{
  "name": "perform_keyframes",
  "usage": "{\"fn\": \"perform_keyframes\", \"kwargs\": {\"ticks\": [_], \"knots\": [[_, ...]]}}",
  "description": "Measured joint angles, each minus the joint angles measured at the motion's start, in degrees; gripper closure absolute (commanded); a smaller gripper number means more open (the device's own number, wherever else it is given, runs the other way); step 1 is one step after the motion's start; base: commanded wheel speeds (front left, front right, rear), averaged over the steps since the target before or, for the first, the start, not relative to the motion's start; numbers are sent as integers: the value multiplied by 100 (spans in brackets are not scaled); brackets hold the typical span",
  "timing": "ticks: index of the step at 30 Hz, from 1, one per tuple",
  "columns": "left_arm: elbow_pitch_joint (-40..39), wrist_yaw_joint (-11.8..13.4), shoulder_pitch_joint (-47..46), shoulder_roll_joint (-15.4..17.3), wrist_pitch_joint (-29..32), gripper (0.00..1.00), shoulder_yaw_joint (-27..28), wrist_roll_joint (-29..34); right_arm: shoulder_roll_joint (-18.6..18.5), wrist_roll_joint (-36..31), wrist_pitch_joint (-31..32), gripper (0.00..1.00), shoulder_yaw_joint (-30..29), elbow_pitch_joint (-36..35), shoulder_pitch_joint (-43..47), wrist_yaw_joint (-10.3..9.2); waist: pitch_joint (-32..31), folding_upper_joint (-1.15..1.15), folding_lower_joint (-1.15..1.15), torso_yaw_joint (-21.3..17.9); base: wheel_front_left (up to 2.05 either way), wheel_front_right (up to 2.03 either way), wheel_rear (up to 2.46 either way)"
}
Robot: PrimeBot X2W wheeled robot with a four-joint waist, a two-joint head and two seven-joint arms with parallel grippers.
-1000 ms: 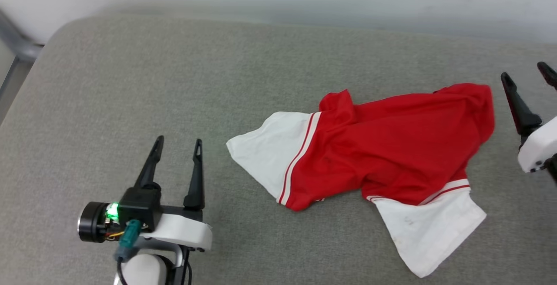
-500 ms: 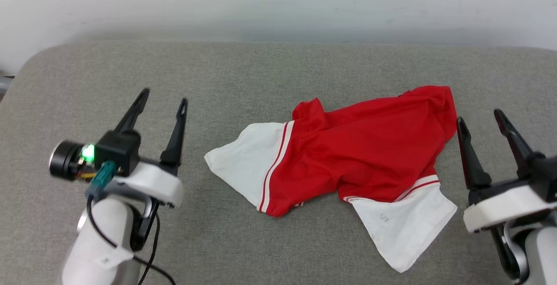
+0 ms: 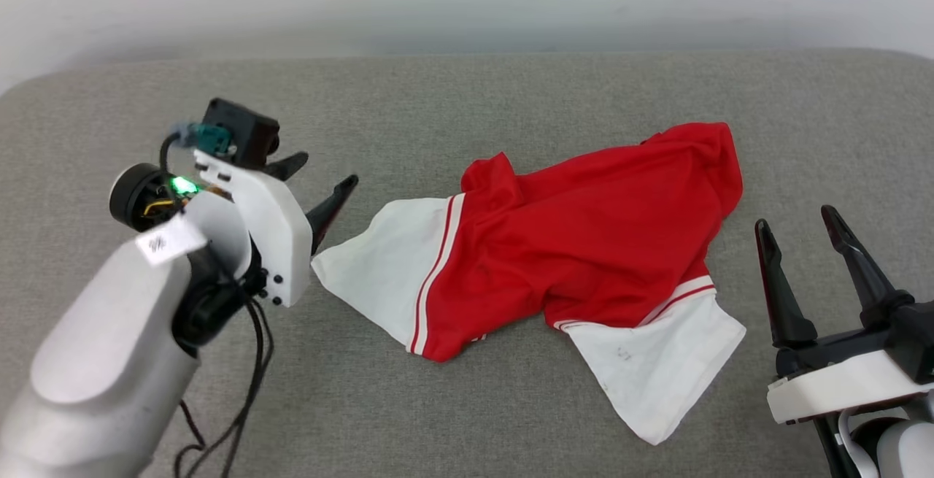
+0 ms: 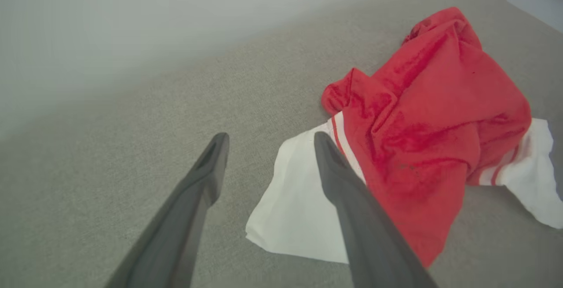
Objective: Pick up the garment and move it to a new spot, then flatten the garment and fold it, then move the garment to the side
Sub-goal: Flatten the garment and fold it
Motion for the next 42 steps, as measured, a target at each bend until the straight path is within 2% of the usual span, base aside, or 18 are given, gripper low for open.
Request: {"fn": "perform_keyframes", "kwargs": {"ticks": [4,8,11,14,21,26,27,28,29,36,42], "knots": [[109,-1,-370,360,1117,0,-432,-517,-8,-2,2,0,11,-41,-2,0,115,0,0,-85,0,0,0],[341,0,-582,471,1881,0,-843,-871,-24,-2,-20,0,34,-48,-44,0,245,0,0,-170,0,0,0],[580,-1,-719,536,2214,0,-1091,-1003,-33,-2,-60,0,80,-29,-110,0,357,0,0,-232,0,0,0],[859,-1,-811,563,2371,0,-1343,-1014,-41,-2,-98,0,120,-3,-224,0,481,0,0,-302,0,0,0],[1591,-5,-869,524,2221,0,-1689,-1025,-52,-3,-189,0,185,107,-398,0,750,0,0,-456,0,0,0],[1757,-9,-996,515,2159,0,-2024,-1116,-78,-3,-220,0,174,180,-453,0,807,0,0,-492,0,0,0],[1795,-9,-1016,514,2109,20,-2078,-1129,-79,-7,-221,0,160,180,-475,0,798,0,0,-485,0,0,0],[1825,-9,-1032,510,2050,71,-2146,-1161,-80,-16,-221,0,148,183,-476,0,784,0,0,-474,0,0,0],[1840,-9,-1040,506,1950,100,-2210,-1174,-80,-20,-222,0,148,188,-476,0,767,0,0,-459,0,0,0],[1873,-8,-1056,472,1194,100,-2454,-1328,-94,-31,-177,0,101,199,-404,0,572,0,1,-276,0,0,0],[1904,0,-1061,946,724,100,-2284,-1416,-100,-45,-101,0,43,185,-245,0,395,0,1,-64,0,0,0]]}}
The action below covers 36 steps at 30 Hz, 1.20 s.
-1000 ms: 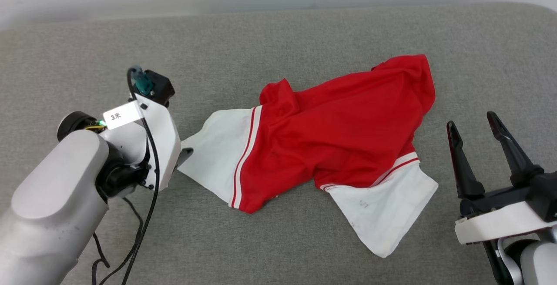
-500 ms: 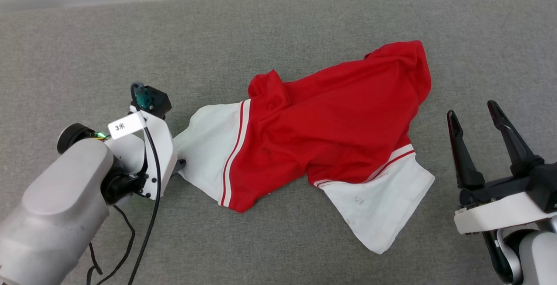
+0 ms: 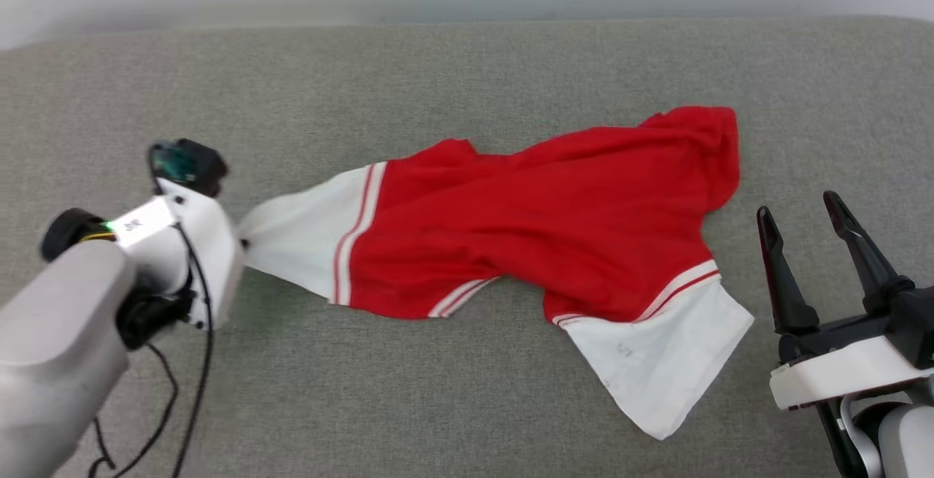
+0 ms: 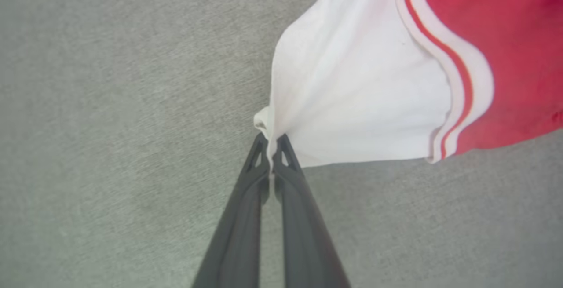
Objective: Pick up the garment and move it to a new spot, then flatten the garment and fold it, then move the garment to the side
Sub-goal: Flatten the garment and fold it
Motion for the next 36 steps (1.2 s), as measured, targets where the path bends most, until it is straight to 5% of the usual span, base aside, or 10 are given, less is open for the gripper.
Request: {"fn": "perform_keyframes", "kwargs": {"ticks": [8,14,15,16,20,28,29,36], "knots": [[458,189,279,476,-315,100,198,-93,-32,1,131,0,-21,-10,70,0,-55,0,0,96,0,0,0],[1005,305,470,381,-692,100,201,-55,-77,1,219,0,-22,-4,70,0,-6,0,0,29,0,0,0],[1087,308,495,312,-721,77,198,-58,-78,1,235,0,-24,2,72,0,-10,0,0,21,0,0,0],[1135,308,506,244,-789,2,189,-57,-80,1,242,0,-31,8,79,0,-22,0,0,19,0,0,0],[1263,339,498,-32,-1402,0,164,100,-87,29,304,0,-91,24,165,0,-131,0,0,63,0,0,0],[1090,809,532,-319,-3072,0,326,404,-324,179,505,0,-130,-77,183,0,-550,0,-1,238,0,0,0],[855,1010,714,-383,-3573,0,407,452,-570,245,657,0,-85,-122,-3,0,-685,0,-1,336,0,0,0],[-10,1739,1382,-423,-4230,0,573,661,-1302,667,1496,0,490,-230,-462,0,-844,0,-1,555,0,0,0]]}}
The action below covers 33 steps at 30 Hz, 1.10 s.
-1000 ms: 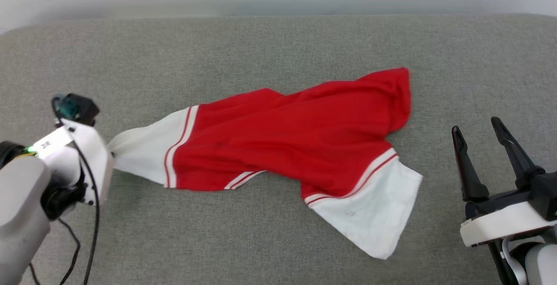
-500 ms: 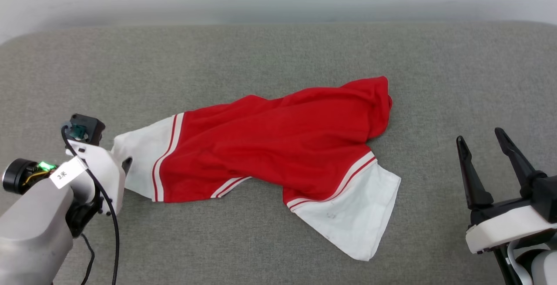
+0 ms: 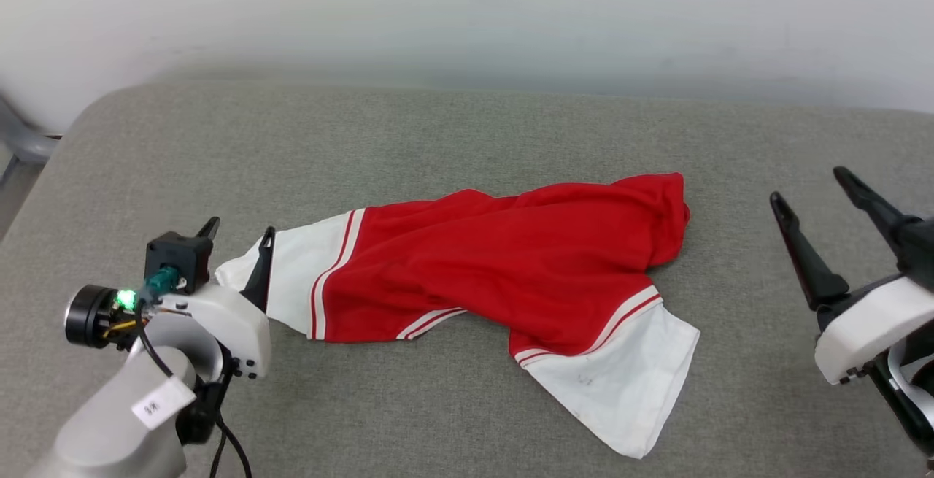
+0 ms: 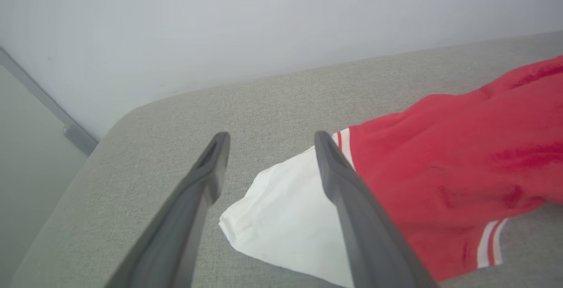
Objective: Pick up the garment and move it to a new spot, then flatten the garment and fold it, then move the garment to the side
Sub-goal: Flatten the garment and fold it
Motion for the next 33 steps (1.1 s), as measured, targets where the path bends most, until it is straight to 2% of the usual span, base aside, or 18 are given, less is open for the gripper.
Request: {"fn": "perform_keyframes", "kwargs": {"ticks": [4,7,11,14,17,22,33], "knots": [[-693,516,437,-1,-69,0,296,253,-500,481,714,0,545,-11,-209,0,9,0,0,105,0,0,0],[-1468,877,832,-93,-79,0,714,600,-894,837,1315,0,1011,-2,-361,0,33,0,0,204,0,0,0],[-2195,1196,1474,-210,-87,0,1246,1179,-1305,1339,2117,0,1627,26,-538,0,104,0,0,328,0,0,0],[-2616,1324,1874,-464,-87,0,1535,1552,-1530,1708,2543,0,1960,119,-693,0,175,0,0,427,0,0,0],[-2818,1305,2165,-683,-87,0,1781,1846,-1692,1969,2878,0,2258,292,-843,0,257,0,0,529,0,0,0],[-2899,1054,2329,-1087,-87,0,2072,2254,-1839,2252,3229,0,2636,724,-1010,0,433,0,0,705,0,0,0],[-2781,453,2343,-1762,-87,0,2573,2915,-1800,2566,3105,0,3462,1642,-1280,-14,806,0,1,969,0,0,0]]}}
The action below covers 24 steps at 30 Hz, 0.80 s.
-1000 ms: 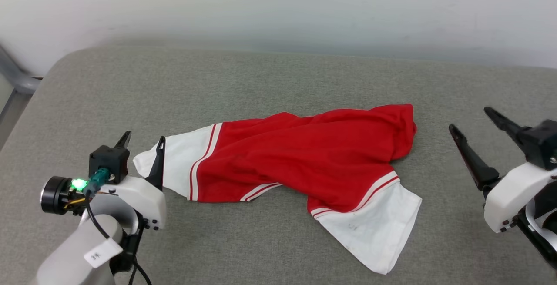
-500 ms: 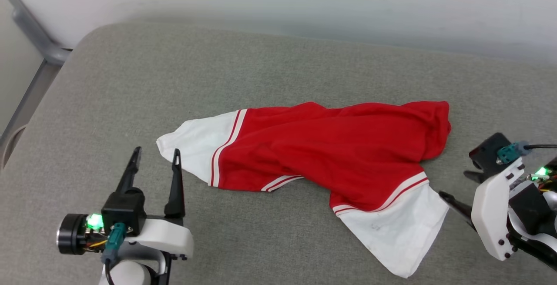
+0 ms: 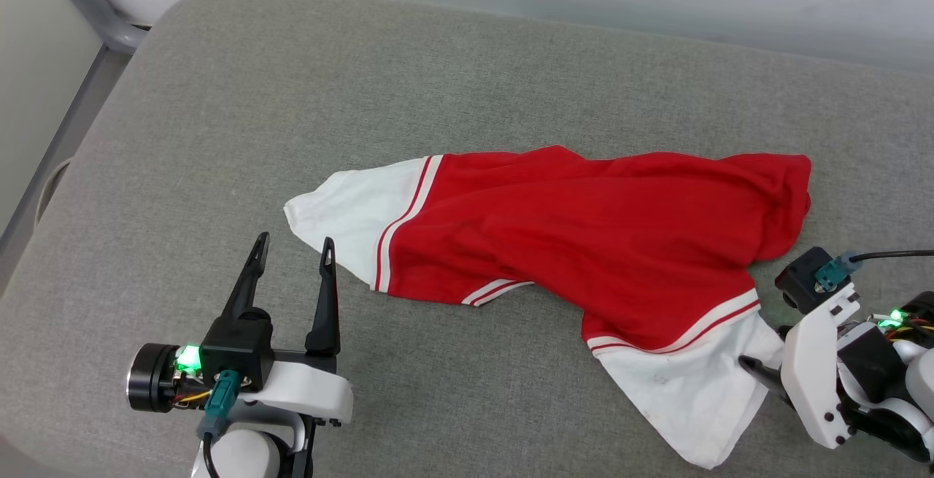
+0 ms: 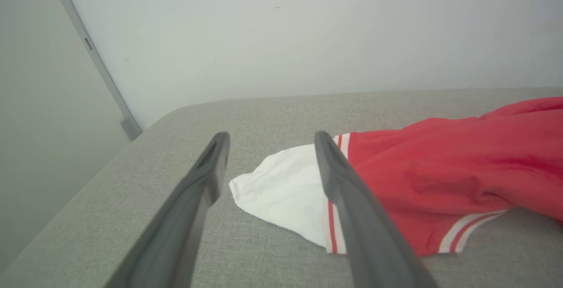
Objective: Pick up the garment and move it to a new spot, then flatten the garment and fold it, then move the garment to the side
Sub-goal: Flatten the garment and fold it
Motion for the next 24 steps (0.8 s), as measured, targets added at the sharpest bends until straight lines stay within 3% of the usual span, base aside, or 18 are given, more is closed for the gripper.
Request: {"fn": "perform_keyframes", "kwargs": {"ticks": [2,3,4,5,9,12,17,24], "knots": [[16,-82,2,-68,0,0,82,86,10,93,-148,0,120,87,-51,0,12,0,0,-18,0,0,0],[23,-103,5,-100,0,0,126,131,9,125,-229,35,198,104,-84,-7,10,0,0,-33,0,0,0],[30,-143,16,-143,0,0,172,174,11,138,-332,95,258,137,-126,-5,4,0,0,-52,0,0,0],[41,-172,45,-183,0,0,221,214,13,170,-425,100,298,168,-149,-4,-5,0,0,-76,0,0,0],[79,-296,94,-272,0,0,390,339,-40,225,-784,100,316,200,-221,16,-57,0,0,-155,0,0,0],[81,-367,178,-380,0,0,474,420,-231,456,-959,100,3,179,-229,15,-108,0,0,-183,0,0,0],[66,-495,236,-478,0,0,627,553,-795,608,-922,100,-438,105,-83,14,-146,0,0,-172,0,0,0],[23,-598,302,-642,0,0,733,734,-1191,790,-721,100,-1128,252,131,15,-80,0,0,-130,0,0,0]]}}
